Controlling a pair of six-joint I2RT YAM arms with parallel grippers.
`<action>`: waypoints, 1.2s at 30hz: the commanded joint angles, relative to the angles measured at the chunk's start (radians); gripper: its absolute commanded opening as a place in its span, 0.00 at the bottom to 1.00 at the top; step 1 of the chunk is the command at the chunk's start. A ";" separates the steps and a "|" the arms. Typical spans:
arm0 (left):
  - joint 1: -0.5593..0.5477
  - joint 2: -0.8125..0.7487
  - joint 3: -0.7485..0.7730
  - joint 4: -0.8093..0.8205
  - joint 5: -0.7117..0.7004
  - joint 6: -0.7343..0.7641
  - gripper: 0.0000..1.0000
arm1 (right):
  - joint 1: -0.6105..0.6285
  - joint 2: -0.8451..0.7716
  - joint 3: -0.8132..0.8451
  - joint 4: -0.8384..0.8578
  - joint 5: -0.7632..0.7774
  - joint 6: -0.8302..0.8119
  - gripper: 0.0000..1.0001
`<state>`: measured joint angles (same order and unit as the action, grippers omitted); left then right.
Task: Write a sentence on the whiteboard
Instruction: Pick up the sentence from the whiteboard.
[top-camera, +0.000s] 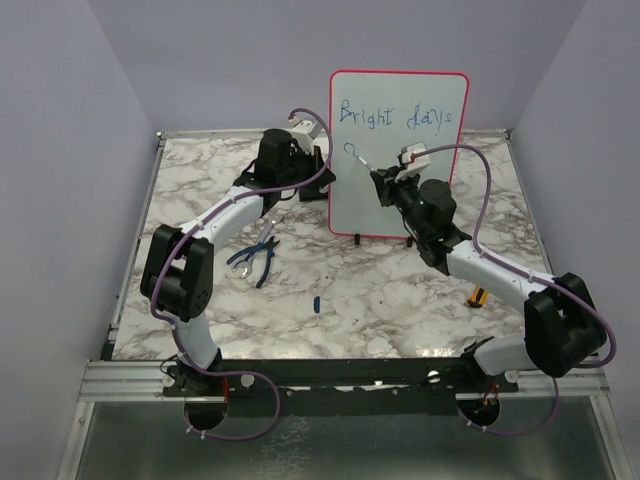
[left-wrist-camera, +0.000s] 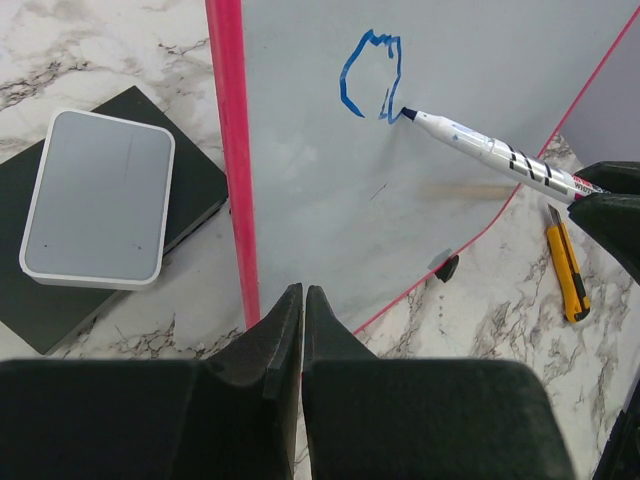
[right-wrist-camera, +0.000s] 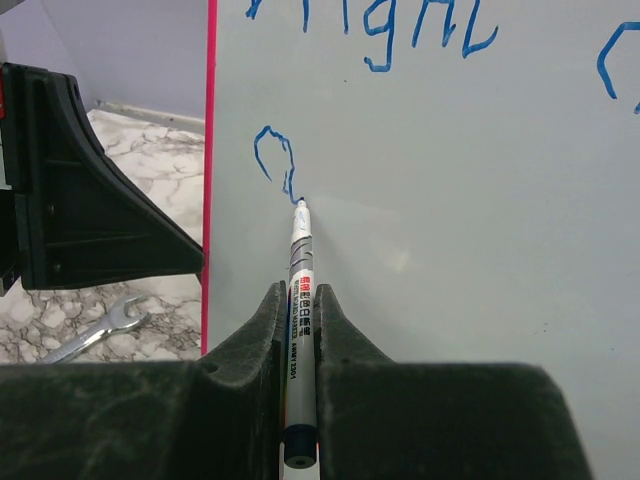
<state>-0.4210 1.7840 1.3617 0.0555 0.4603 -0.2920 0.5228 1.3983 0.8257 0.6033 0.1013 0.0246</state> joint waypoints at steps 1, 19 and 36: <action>-0.004 -0.050 0.011 0.007 0.006 0.009 0.05 | 0.003 -0.025 -0.011 0.003 0.040 -0.015 0.01; 0.003 -0.077 0.007 -0.006 -0.018 0.023 0.24 | 0.003 -0.151 -0.075 -0.025 -0.095 0.000 0.01; 0.007 -0.043 0.020 -0.006 -0.007 0.020 0.44 | 0.026 -0.061 0.012 -0.021 -0.095 -0.050 0.01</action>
<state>-0.4198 1.7439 1.3617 0.0536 0.4454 -0.2794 0.5377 1.3140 0.7986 0.5819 0.0277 -0.0010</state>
